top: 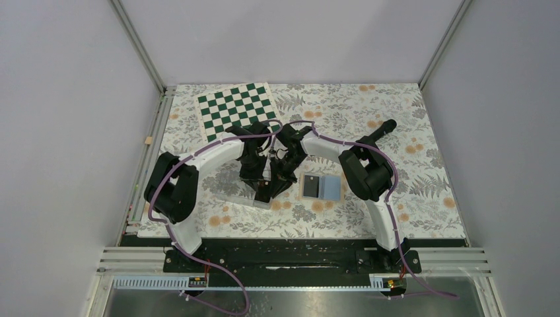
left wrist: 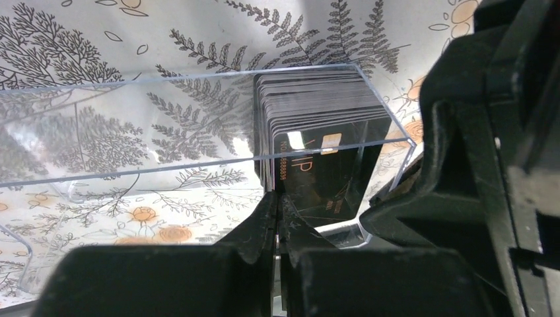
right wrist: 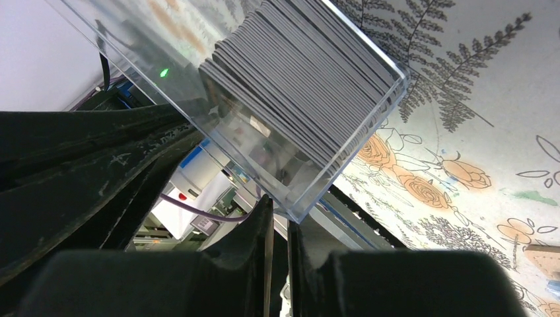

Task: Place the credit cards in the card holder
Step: Pick up the credit card from the storage box.

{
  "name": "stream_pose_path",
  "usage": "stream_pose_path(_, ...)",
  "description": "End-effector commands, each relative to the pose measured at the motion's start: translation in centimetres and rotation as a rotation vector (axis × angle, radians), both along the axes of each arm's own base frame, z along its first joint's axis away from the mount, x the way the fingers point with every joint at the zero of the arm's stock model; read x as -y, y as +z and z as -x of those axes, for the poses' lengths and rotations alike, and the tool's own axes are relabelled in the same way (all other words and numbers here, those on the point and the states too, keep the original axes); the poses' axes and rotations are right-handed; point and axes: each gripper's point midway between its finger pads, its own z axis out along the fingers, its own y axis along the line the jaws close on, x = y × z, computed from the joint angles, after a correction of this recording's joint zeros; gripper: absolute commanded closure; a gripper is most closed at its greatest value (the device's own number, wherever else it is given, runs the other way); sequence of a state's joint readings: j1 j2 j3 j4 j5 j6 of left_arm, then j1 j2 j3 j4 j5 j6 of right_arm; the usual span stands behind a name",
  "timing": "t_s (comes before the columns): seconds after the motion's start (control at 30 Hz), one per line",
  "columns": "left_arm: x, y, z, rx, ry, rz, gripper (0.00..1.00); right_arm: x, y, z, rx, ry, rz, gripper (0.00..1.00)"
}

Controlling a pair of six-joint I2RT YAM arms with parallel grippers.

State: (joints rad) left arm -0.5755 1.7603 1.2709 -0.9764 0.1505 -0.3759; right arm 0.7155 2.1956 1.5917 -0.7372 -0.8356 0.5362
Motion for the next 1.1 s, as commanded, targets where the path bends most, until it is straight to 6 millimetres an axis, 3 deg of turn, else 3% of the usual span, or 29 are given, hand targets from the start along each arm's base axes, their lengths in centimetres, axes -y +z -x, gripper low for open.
stream_pose_path(0.0, 4.4, 4.2, -0.7, 0.050, 0.010, 0.244, 1.00, -0.8, -1.0, 0.2, 0.024, 0.033, -0.032, 0.97)
stream_pose_path(0.17, 3.5, 4.3, -0.8, 0.057, 0.015, 0.208, 1.00, -0.8, -1.1, 0.2, 0.023, 0.033, -0.031, 0.98)
stream_pose_path(0.5, 4.4, 5.4, -0.7, 0.046, 0.007, 0.279, 1.00, -0.8, -1.2, 0.3, 0.020, 0.034, -0.031, 0.98)
stream_pose_path(0.73, 1.8, 3.2, -1.1, 0.049, -0.009, 0.102, 1.00, -0.7, -1.2, 0.4, 0.017, 0.035, -0.031, 0.98)
stream_pose_path(0.9, 1.7, 2.8, -1.3, 0.052, -0.027, 0.078, 0.82, -0.7, -1.2, 0.4, 0.014, 0.034, -0.032, 0.98)
stream_pose_path(1.07, 2.1, 2.4, -1.3, 0.051, -0.060, 0.048, 0.79, -0.8, -1.2, 0.3, 0.014, 0.035, -0.034, 0.98)
